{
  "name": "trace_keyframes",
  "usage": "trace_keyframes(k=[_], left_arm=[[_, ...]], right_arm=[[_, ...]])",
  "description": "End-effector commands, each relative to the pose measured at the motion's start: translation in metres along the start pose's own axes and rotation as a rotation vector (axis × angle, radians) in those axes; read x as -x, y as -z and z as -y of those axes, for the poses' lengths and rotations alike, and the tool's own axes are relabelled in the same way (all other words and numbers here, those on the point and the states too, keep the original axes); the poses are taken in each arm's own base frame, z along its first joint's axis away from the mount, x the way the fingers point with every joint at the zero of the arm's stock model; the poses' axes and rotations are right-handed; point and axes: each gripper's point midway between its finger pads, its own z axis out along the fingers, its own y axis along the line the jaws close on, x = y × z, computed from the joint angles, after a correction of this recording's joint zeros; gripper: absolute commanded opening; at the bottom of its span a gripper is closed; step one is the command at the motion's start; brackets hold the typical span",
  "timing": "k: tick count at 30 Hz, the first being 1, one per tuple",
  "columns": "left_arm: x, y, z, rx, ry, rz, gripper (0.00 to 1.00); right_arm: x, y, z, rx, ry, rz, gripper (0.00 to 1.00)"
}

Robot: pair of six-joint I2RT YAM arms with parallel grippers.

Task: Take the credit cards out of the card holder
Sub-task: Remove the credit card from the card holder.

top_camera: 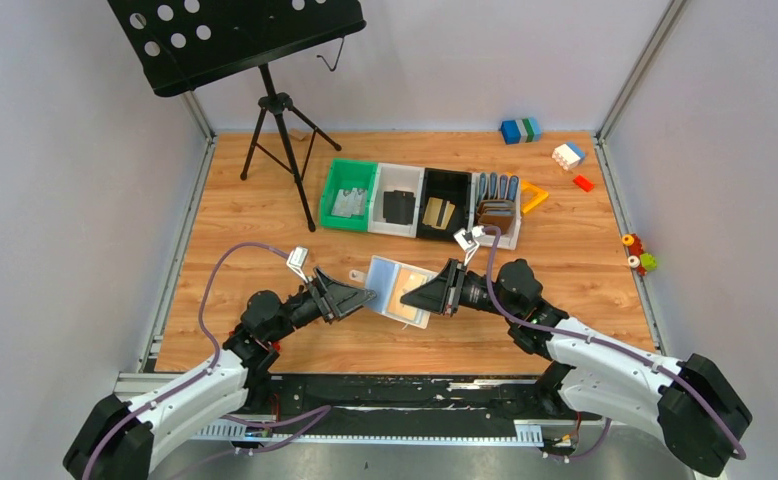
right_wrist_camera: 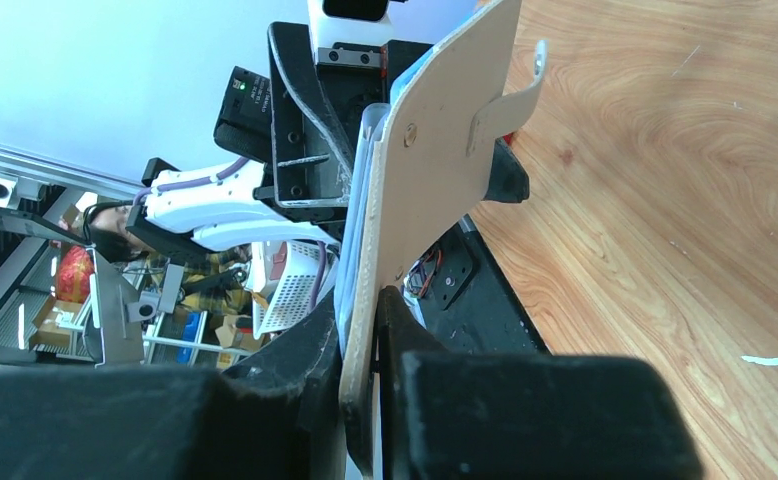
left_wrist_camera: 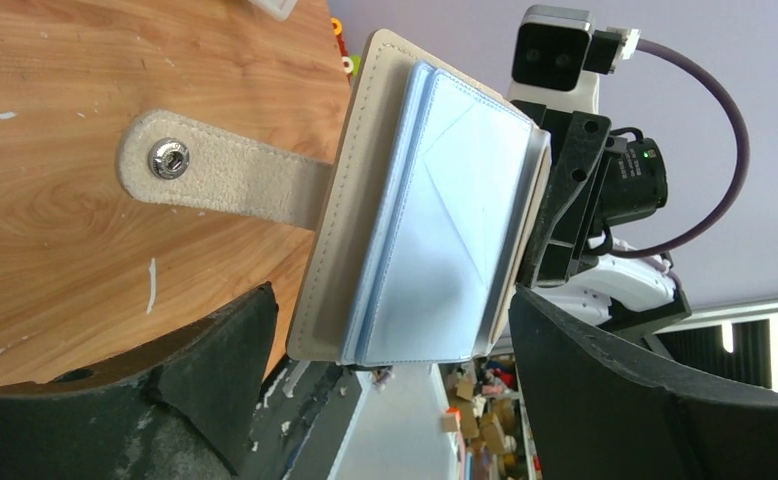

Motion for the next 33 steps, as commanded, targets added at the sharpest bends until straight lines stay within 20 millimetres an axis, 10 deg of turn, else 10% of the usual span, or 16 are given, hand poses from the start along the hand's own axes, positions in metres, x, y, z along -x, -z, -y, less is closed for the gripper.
trace_keyframes(k=[1, 11, 20, 28, 33], left_arm=[[0.006, -0.001, 0.021, -0.073, -0.049, 0.011, 0.87], [0.010, 0.007, 0.017, -0.089, -0.051, 0.044, 0.44], [0.017, 0.016, 0.015, -0.073, -0.087, 0.102, 0.27], [0.020, 0.017, 0.025, -0.097, -0.098, 0.103, 0.19], [0.026, 0.019, 0.032, -0.130, -0.071, 0.147, 0.16]], right_arm=[[0.012, -0.001, -0.025, 0.075, 0.058, 0.023, 0.00], [0.005, -0.006, -0.013, 0.021, 0.031, -0.032, 0.00], [0.000, -0.009, -0.005, -0.006, 0.020, -0.072, 0.01], [-0.007, -0.014, -0.002, 0.010, -0.010, -0.115, 0.39], [-0.012, -0.013, 0.007, 0.001, -0.031, -0.114, 0.43]])
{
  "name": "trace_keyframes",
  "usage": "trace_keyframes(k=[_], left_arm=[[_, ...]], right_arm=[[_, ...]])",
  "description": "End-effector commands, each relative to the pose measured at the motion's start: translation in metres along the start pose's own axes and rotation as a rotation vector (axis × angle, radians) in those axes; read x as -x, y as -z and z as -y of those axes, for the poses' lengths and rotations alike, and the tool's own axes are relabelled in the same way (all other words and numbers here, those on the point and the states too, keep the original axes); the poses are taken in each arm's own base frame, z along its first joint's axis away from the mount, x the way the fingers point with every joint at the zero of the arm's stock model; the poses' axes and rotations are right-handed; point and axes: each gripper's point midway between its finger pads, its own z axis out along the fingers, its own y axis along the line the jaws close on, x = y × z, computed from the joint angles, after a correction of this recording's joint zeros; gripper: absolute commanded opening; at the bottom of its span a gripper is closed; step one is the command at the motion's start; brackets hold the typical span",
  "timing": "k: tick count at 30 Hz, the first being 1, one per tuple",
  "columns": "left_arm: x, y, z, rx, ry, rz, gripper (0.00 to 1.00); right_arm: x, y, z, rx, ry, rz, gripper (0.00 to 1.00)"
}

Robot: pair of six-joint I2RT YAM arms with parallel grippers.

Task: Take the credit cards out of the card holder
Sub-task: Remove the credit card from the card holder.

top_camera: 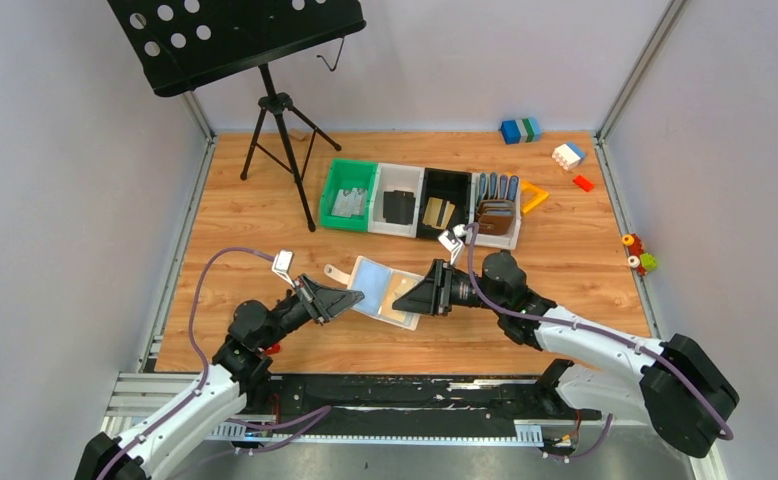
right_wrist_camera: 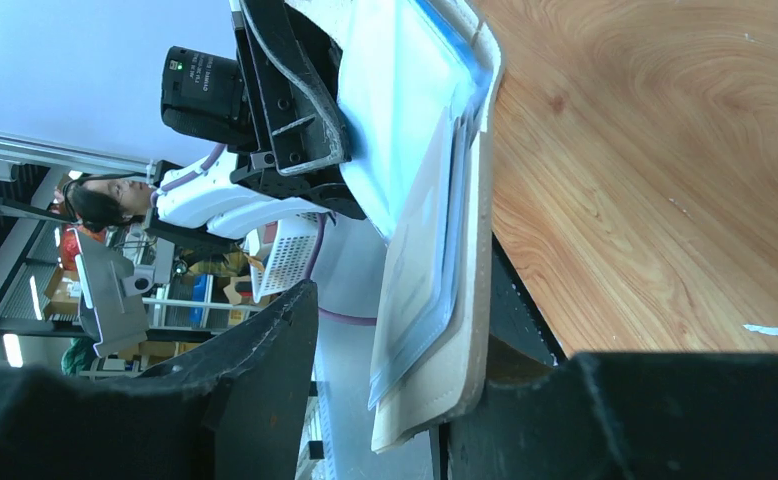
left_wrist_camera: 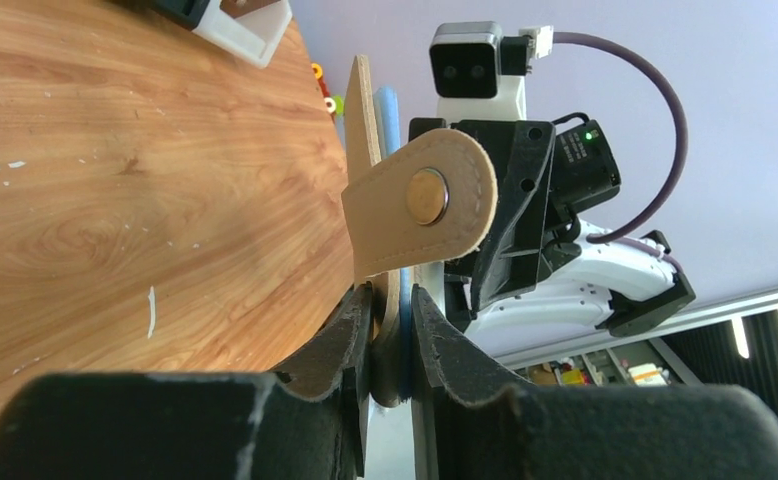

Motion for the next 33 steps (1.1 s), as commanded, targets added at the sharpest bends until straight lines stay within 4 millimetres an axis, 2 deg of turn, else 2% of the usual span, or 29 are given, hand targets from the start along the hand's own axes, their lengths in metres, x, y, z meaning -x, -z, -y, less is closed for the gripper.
trace_keyframes(k=[1, 8, 12, 16, 22, 33], left_arm=[[0.017, 0.000, 0.022, -0.084, -0.009, 0.082, 0.16], [0.026, 0.004, 0.031, -0.111, -0.003, 0.136, 0.15], [0.024, 0.004, 0.028, -0.097, -0.001, 0.128, 0.15], [0.022, 0.004, 0.026, -0.091, 0.001, 0.117, 0.15], [0.021, 0.004, 0.026, -0.091, 0.004, 0.111, 0.15], [0.016, 0.002, 0.025, -0.090, 0.010, 0.081, 0.15]], right_arm=[[0.002, 0.000, -0.009, 0.051, 0.015, 0.008, 0.43], [0.000, 0.004, -0.008, 0.044, 0.016, 0.016, 0.49], [0.003, 0.008, -0.010, 0.038, 0.034, 0.043, 0.40], [0.006, 0.008, -0.017, 0.050, 0.051, 0.047, 0.38], [0.010, 0.012, -0.017, 0.015, 0.059, 0.066, 0.45], [0.014, 0.015, -0.021, 0.013, 0.079, 0.080, 0.23]])
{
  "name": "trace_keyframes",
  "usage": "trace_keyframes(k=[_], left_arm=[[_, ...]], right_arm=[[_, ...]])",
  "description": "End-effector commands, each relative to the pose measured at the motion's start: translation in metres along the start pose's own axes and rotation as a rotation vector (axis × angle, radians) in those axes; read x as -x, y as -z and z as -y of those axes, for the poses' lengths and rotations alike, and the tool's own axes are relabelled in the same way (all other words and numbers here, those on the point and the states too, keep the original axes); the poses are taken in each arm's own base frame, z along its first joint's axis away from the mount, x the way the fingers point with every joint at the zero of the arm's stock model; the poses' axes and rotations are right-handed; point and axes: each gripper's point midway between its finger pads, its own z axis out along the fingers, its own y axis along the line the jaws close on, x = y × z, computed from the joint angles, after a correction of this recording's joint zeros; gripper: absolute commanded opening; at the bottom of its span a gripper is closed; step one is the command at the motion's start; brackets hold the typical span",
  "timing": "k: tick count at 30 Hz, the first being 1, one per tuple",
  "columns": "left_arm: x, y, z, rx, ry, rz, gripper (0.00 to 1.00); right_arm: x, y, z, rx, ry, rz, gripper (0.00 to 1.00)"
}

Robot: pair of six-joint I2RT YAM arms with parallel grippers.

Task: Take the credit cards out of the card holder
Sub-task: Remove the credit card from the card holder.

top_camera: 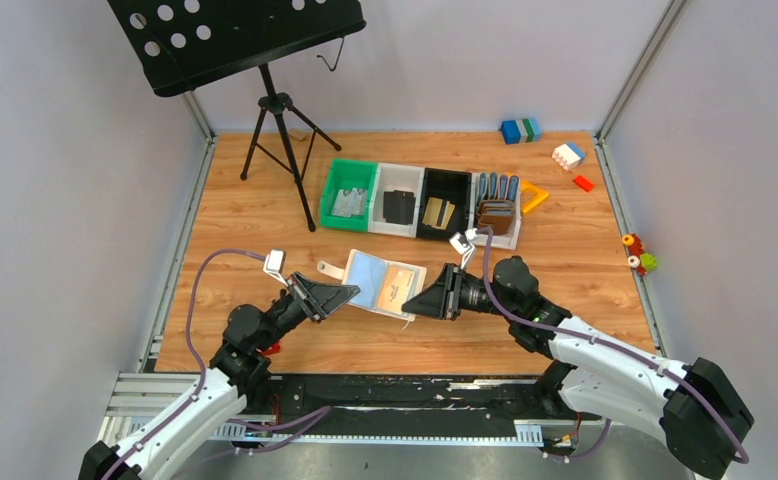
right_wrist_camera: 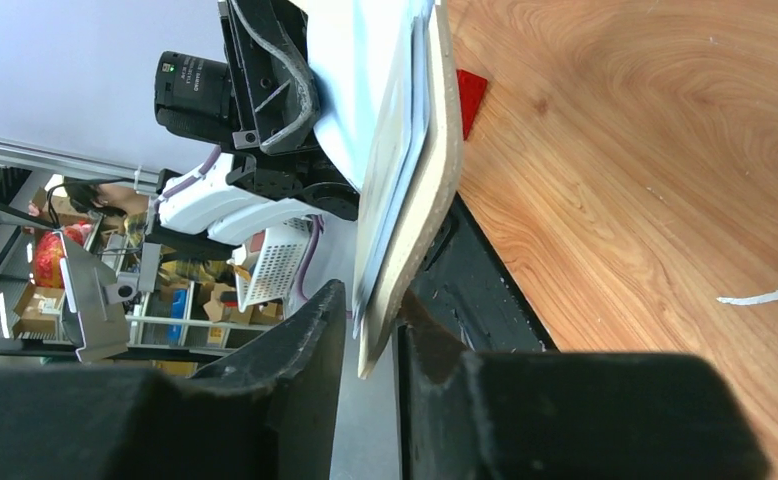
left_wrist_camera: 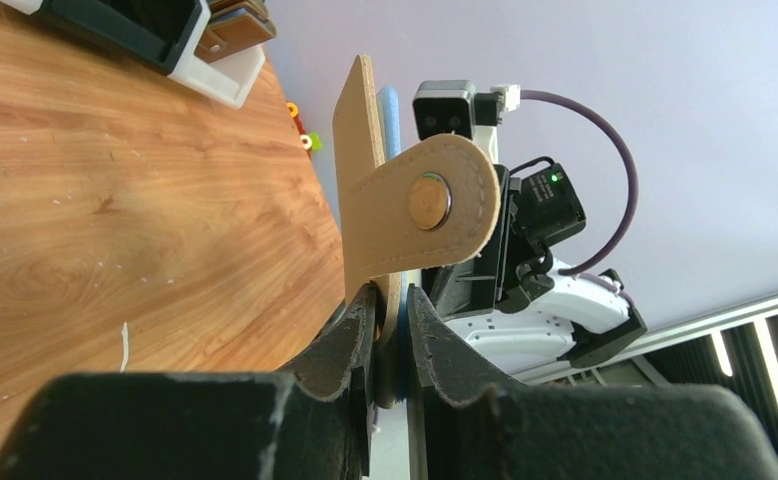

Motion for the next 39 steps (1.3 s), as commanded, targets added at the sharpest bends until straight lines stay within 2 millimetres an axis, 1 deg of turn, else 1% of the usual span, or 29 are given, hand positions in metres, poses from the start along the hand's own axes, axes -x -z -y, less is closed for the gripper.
trace_keyframes(k=[1, 6, 8, 10, 12, 13, 14, 15, 16, 17, 18, 19, 20, 22, 24, 25, 27, 30, 31, 34, 36, 39], left_arm=[[0.000, -0.001, 0.007, -0.035, 0.005, -0.007, 0.15], [-0.001, -0.002, 0.005, -0.028, 0.005, -0.013, 0.15], [-0.002, -0.001, -0.003, 0.004, -0.002, -0.012, 0.17], [-0.005, 0.000, -0.016, 0.054, -0.007, -0.025, 0.19], [-0.008, 0.002, -0.025, 0.092, -0.013, -0.036, 0.23], [-0.010, 0.003, -0.030, 0.111, -0.021, -0.043, 0.27], [-0.011, 0.003, -0.034, 0.132, -0.035, -0.051, 0.35], [-0.012, 0.005, -0.040, 0.162, -0.056, -0.062, 0.46], [-0.013, 0.007, -0.048, 0.213, -0.086, -0.078, 0.60], [-0.013, 0.011, -0.058, 0.280, -0.122, -0.090, 0.70], [-0.008, 0.013, -0.060, 0.326, -0.174, -0.092, 0.76], [-0.006, 0.021, -0.071, 0.401, -0.231, -0.110, 0.79], [-0.003, 0.025, -0.073, 0.437, -0.272, -0.115, 0.81], [0.005, 0.031, -0.071, 0.482, -0.345, -0.122, 0.81], [0.010, 0.033, -0.062, 0.487, -0.394, -0.131, 0.80], [0.010, 0.032, -0.054, 0.466, -0.409, -0.140, 0.78], [0.002, 0.023, -0.036, 0.371, -0.410, -0.187, 0.72], [-0.019, 0.007, -0.013, 0.193, -0.323, -0.272, 0.61], [-0.026, 0.003, -0.010, 0.157, -0.287, -0.302, 0.57], [-0.037, -0.005, -0.005, 0.110, -0.243, -0.356, 0.51], [-0.042, -0.010, -0.001, 0.089, -0.227, -0.380, 0.49], [-0.046, -0.017, 0.008, 0.040, -0.203, -0.396, 0.46]], right_arm=[[0.015, -0.003, -0.015, 0.031, 0.040, 0.033, 0.21], [0.017, -0.005, -0.019, 0.038, 0.043, 0.031, 0.10], [0.017, -0.004, -0.018, 0.032, 0.042, 0.033, 0.06], [0.016, -0.002, -0.015, 0.011, 0.045, 0.035, 0.01], [0.016, -0.001, -0.012, -0.007, 0.048, 0.038, 0.00], [0.016, 0.000, -0.011, -0.014, 0.051, 0.041, 0.00], [0.016, 0.001, -0.009, -0.022, 0.055, 0.044, 0.00], [0.015, 0.002, -0.008, -0.029, 0.055, 0.045, 0.00], [0.015, 0.003, -0.007, -0.035, 0.057, 0.047, 0.00], [0.014, 0.004, -0.006, -0.040, 0.059, 0.047, 0.00], [0.014, 0.005, -0.005, -0.046, 0.061, 0.048, 0.00], [0.013, 0.006, -0.004, -0.056, 0.062, 0.048, 0.00], [0.014, 0.007, -0.003, -0.060, 0.064, 0.051, 0.00], [0.013, 0.008, 0.000, -0.072, 0.068, 0.051, 0.00], [0.012, 0.009, 0.004, -0.094, 0.068, 0.050, 0.00], [0.012, 0.009, 0.005, -0.099, 0.071, 0.048, 0.00], [0.010, 0.008, 0.005, -0.090, 0.073, 0.036, 0.00], [0.008, 0.006, -0.003, -0.044, 0.082, 0.016, 0.00], [0.008, 0.005, -0.006, -0.028, 0.086, 0.009, 0.00], [0.006, 0.003, -0.012, 0.008, 0.092, -0.005, 0.00], [0.006, 0.003, -0.015, 0.029, 0.098, -0.008, 0.00], [0.004, 0.002, -0.018, 0.054, 0.105, -0.022, 0.00]])
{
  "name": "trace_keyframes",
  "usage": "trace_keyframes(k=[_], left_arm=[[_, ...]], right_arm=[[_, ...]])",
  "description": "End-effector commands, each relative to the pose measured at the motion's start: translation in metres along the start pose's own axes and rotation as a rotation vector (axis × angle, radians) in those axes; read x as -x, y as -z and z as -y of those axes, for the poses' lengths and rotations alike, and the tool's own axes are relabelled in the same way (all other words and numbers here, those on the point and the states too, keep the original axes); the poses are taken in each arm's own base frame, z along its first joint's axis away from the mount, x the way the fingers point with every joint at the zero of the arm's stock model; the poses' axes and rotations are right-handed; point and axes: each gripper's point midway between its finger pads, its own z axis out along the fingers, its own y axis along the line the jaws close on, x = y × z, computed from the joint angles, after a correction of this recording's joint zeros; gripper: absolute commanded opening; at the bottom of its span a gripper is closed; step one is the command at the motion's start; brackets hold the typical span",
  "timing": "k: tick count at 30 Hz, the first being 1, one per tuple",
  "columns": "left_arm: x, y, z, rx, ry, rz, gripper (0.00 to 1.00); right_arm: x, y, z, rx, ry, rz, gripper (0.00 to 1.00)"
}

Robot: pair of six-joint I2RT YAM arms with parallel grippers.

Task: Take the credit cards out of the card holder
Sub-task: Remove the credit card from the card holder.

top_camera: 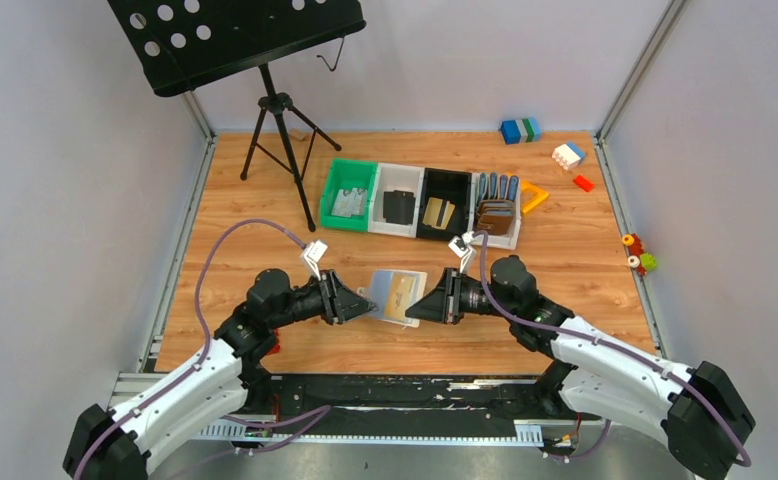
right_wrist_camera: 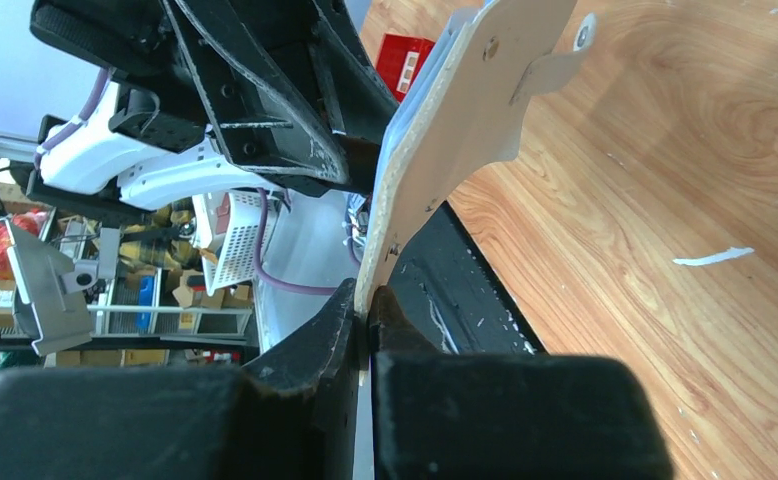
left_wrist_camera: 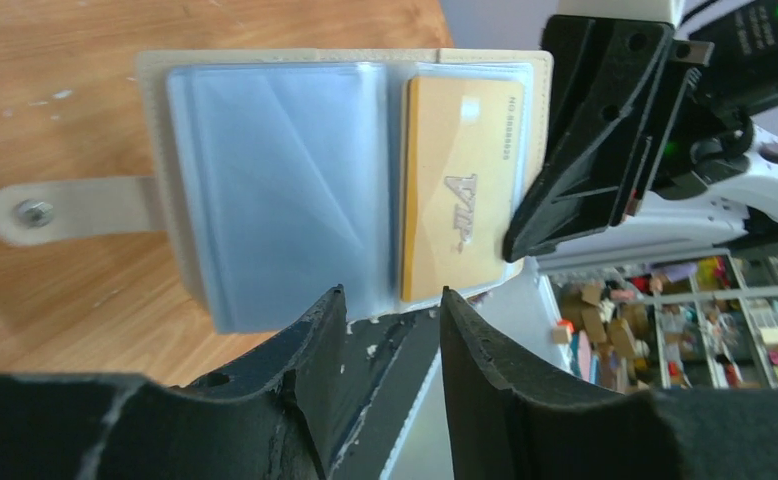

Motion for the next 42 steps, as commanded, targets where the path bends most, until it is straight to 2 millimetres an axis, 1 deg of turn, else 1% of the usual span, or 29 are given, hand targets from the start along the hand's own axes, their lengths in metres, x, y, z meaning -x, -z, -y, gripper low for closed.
trace_keyframes(k=[1, 8, 13, 20, 23, 25, 26, 30, 35, 42], left_arm=[[0.009, -0.003, 0.046, -0.205, -0.032, 0.000, 0.46], [0.011, -0.004, 0.051, -0.236, -0.007, 0.002, 0.41], [0.010, -0.004, 0.050, -0.236, 0.006, 0.003, 0.40], [0.006, -0.005, 0.040, -0.180, 0.006, -0.012, 0.41], [0.006, -0.005, 0.038, -0.170, 0.000, -0.017, 0.42], [0.007, -0.004, 0.046, -0.212, 0.010, -0.015, 0.42], [0.007, -0.002, 0.053, -0.250, 0.020, -0.012, 0.41], [0.009, 0.002, 0.071, -0.353, 0.044, -0.019, 0.35], [0.011, 0.006, 0.082, -0.408, 0.043, -0.009, 0.30], [0.010, 0.008, 0.086, -0.435, 0.029, -0.015, 0.17]], right_arm=[[0.014, 0.000, -0.036, 0.142, 0.084, 0.025, 0.00], [0.010, -0.001, -0.043, 0.194, 0.093, -0.009, 0.00], [0.010, 0.001, -0.050, 0.225, 0.102, -0.012, 0.00], [0.010, 0.003, -0.051, 0.227, 0.112, -0.005, 0.00], [0.010, 0.003, -0.051, 0.229, 0.113, -0.007, 0.00], [0.010, 0.002, -0.051, 0.229, 0.111, -0.008, 0.00], [0.010, 0.002, -0.051, 0.231, 0.110, -0.011, 0.00], [0.009, 0.001, -0.050, 0.231, 0.106, -0.017, 0.00], [0.008, 0.001, -0.048, 0.227, 0.101, -0.022, 0.00], [0.009, -0.003, -0.048, 0.226, 0.096, -0.027, 0.12]])
